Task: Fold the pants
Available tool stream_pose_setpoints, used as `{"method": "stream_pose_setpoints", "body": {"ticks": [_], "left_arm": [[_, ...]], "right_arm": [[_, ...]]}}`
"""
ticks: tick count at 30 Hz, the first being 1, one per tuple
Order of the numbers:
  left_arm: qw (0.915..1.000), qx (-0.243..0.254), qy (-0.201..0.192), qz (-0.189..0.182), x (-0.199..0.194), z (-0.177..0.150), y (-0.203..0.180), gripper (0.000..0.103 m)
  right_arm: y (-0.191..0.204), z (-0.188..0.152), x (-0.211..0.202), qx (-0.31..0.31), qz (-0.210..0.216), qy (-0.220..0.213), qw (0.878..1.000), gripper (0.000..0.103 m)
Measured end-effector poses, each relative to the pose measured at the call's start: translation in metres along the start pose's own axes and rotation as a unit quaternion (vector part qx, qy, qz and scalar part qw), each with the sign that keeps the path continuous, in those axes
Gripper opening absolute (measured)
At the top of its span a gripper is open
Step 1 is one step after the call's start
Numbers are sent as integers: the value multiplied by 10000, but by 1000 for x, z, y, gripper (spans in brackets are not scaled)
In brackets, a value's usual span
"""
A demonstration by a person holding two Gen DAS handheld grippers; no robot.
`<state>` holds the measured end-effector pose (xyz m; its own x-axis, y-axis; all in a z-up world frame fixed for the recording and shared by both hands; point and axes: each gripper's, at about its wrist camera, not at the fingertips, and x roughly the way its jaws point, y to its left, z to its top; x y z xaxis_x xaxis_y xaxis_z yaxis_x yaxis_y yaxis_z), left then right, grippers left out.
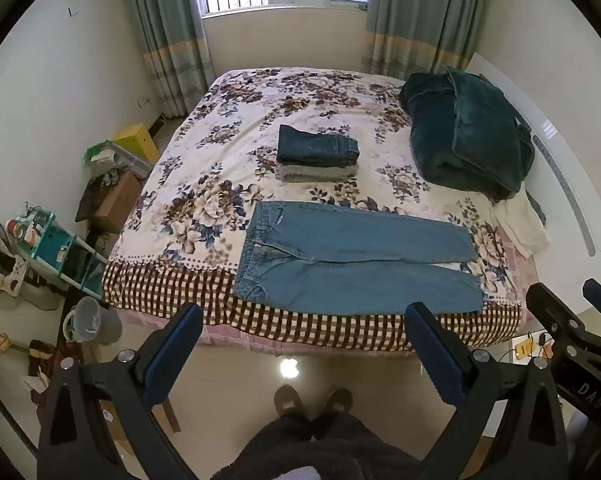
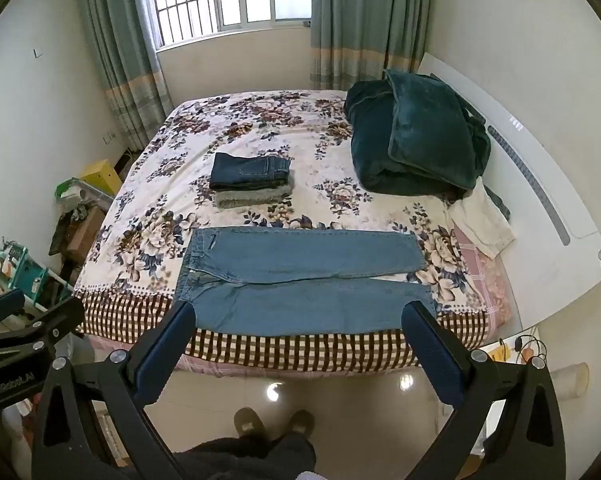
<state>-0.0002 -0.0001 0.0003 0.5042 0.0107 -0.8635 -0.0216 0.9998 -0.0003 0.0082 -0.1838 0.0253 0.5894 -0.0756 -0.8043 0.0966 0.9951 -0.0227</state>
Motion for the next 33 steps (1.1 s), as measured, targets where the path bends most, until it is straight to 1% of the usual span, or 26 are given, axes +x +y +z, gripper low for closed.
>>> {"method": "stream_pose_setpoints", "body": {"ticks": [3,8,14,24,28,33], "left_arm": [[10000,-10,-30,10,0,1,0,103],[10000,-27,-63,-4,-3,2,0,103],[10000,-19,-88,1,-5,15,0,103],[9998,-27,-180,63,-15,12,-6,103],[9997,-24,-225,77,-21,15,-8,103],[9997,-24,-238,85,-22,15,-8,103]], "right_arm": [[-1,0,-2,25,50,11,10000,103],[-1,0,-5,0,6,-12,10000,103],[-2,1,-6,5,3,-37,10000,103],[-3,1,-7,-13,27,-46,10000,103],[-4,1,-8,-2,52,-38,10000,103],[-6,6,-10,16,65,-28,10000,103]]}}
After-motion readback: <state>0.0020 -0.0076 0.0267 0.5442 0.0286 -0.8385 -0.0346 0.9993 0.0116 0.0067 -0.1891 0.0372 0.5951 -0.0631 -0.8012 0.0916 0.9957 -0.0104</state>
